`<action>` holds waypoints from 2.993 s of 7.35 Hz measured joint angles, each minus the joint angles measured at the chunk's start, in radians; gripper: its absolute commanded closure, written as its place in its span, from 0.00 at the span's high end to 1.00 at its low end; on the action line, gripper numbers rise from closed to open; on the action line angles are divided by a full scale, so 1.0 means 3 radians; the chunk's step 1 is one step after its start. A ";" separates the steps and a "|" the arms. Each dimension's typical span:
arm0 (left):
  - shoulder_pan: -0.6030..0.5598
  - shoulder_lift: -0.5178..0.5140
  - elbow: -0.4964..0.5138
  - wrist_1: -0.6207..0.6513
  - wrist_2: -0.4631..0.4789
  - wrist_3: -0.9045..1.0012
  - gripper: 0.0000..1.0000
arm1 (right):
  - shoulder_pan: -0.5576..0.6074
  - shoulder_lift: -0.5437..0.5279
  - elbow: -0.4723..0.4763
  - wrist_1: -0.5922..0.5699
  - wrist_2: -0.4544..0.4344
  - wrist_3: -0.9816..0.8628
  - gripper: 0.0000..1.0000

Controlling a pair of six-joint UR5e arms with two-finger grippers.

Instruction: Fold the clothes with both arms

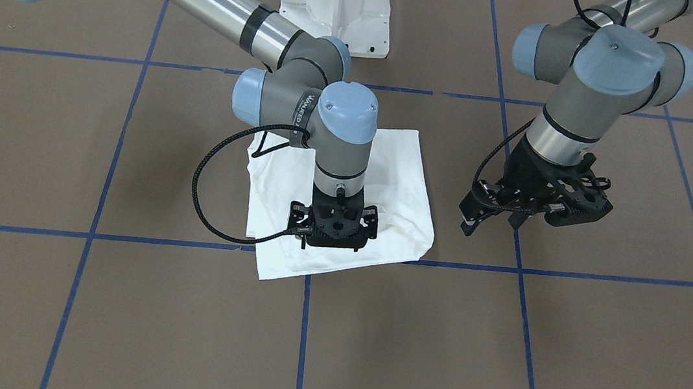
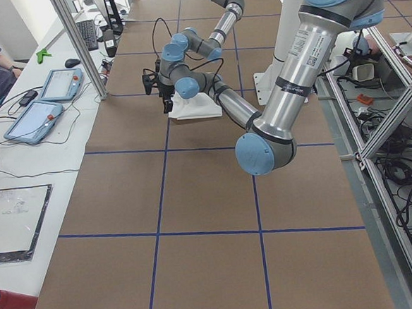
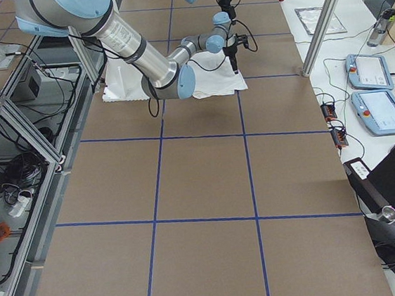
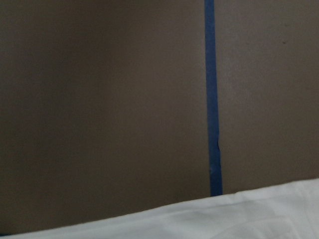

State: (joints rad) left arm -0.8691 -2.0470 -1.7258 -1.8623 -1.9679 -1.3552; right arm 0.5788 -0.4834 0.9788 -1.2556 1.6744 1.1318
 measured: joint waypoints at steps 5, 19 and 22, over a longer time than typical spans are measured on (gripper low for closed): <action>-0.0656 0.0293 0.0004 -0.0005 -0.0470 0.1580 1.00 | 0.0871 -0.0624 0.0742 -0.0374 0.0741 -0.1072 1.00; -0.2258 0.1526 0.0511 0.0069 -0.0711 0.4649 1.00 | 0.2933 -0.3567 0.1831 -0.0485 0.2148 -0.3578 1.00; -0.2247 0.1514 0.0432 0.0744 -0.0872 0.4643 1.00 | 0.3166 -0.3635 0.1927 -0.0491 0.2391 -0.3292 1.00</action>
State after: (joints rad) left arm -1.5431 -1.5927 -1.5962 -1.6391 -2.2296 0.0376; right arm 1.5286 -1.5739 1.5568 -1.4030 2.3918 0.1442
